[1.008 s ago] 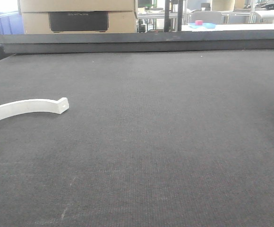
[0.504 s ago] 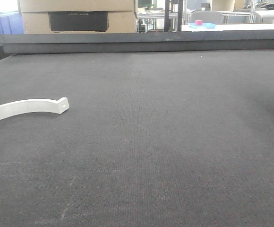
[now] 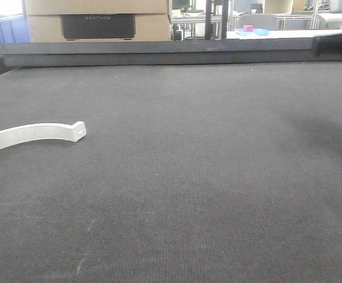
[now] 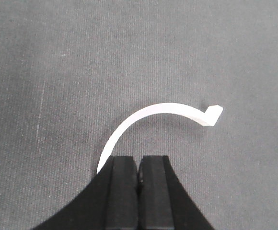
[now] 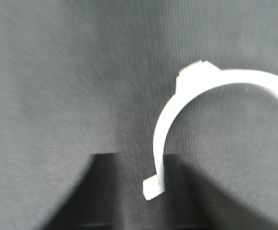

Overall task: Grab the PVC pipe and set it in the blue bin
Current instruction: 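Lower both grippers onto the white curved PVC pipe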

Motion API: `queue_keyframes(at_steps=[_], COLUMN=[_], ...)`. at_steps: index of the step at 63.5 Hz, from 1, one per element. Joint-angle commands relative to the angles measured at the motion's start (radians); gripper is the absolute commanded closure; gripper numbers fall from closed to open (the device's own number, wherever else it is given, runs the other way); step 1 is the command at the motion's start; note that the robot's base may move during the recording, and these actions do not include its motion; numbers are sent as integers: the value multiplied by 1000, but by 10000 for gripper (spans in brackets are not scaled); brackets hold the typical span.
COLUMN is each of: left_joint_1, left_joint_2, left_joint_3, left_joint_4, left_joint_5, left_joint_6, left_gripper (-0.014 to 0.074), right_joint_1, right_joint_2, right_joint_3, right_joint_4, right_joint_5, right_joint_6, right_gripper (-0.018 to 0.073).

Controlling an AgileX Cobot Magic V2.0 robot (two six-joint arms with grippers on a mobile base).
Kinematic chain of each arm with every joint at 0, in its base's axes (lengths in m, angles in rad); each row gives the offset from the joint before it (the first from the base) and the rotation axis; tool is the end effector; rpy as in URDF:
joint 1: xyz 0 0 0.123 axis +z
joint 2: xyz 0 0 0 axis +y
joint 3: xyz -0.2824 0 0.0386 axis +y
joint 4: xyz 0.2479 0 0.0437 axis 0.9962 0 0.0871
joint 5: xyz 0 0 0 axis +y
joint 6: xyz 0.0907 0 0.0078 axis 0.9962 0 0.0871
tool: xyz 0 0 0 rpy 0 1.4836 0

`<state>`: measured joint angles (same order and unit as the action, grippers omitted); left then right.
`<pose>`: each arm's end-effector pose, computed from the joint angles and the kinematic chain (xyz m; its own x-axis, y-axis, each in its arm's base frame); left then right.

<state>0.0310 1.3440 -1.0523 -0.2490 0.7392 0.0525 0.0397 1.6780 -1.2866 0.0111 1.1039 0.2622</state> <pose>0.2781 -0.0065 0.3055 -0.8022 -0.1559 -0.5764 -0.0380 0.9767 -0.2113 0.3287 0.0140 0.2556 -0.9619 0.2260 -0.1537 0.2205 0.9740 0.0522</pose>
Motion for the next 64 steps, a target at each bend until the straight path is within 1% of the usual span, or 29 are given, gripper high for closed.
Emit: queue_keyframes(at_steps=[1, 3, 7, 25, 37, 43, 47, 50, 57, 58, 64], left_joint_1=[-6, -6, -6, -6, -6, -6, -6, -6, -6, -6, -6], left_joint_2=[0, 0, 0, 0, 0, 0, 0, 0, 0, 0, 0], left_joint_3=[-9, -9, -9, -9, -9, -9, -9, -9, -9, -9, -9], left_joint_4=[-10, -10, -12, -18, -18, -18, -18, -18, -18, -18, -18], left_joint_5=[3, 5, 7, 7, 7, 7, 7, 7, 7, 7, 12], left_joint_6=[-3, -3, -3, -3, -3, -3, -3, -3, -3, -3, -13], left_gripper=[707, 707, 707, 707, 707, 707, 707, 707, 707, 707, 707], right_joint_1=[-1, -2, -9, -66, -67, -67, -67, -67, -67, -67, -67], right_joint_2=[23, 34, 54, 94, 150, 158, 158, 160, 166, 166, 159], right_joint_3=[-13, -13, -13, -13, -13, -13, -13, -13, -13, -13, -17], right_joint_4=[-20, -20, -20, -11, 0, 0, 0, 0, -11, -17, -25], right_joint_5=[15, 15, 11, -28, -35, -35, -38, -40, -45, -45, -43], right_joint_6=[9, 9, 9, 57, 61, 61, 61, 61, 61, 61, 14], right_gripper=[224, 195, 174, 179, 191, 281, 389, 501, 713, 729, 727])
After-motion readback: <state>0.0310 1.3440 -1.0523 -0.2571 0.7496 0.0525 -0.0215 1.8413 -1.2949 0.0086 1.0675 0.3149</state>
